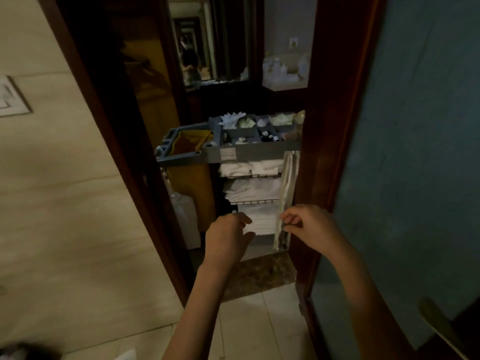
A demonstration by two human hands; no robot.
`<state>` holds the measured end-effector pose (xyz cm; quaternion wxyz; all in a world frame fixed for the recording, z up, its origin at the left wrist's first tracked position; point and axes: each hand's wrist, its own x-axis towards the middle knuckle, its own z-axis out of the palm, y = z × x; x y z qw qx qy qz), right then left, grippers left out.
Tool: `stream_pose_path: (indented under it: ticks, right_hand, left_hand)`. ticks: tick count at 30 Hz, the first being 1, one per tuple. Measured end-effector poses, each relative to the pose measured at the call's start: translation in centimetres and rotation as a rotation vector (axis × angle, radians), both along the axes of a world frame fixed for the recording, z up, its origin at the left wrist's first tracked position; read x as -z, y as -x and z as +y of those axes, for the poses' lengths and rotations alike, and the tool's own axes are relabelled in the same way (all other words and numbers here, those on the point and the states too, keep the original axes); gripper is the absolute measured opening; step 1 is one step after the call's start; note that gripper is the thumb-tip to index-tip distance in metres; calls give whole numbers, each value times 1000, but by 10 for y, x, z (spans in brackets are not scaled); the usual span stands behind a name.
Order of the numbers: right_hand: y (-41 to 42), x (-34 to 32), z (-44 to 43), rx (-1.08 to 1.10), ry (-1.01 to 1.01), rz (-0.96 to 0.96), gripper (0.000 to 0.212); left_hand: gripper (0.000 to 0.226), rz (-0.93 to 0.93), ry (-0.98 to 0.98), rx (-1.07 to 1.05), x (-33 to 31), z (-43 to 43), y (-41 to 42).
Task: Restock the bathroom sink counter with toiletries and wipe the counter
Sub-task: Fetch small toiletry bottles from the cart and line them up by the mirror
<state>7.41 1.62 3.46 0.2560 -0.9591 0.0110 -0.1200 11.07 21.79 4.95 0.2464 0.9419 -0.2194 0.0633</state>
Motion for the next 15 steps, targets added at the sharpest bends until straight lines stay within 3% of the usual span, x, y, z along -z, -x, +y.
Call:
stream_pose_path:
  ticks: [15]
  right_hand:
    - [-205,-33,-72,-67,38,-54,19]
  left_hand:
    - [30,-33,35,-49,-13,-74,-198]
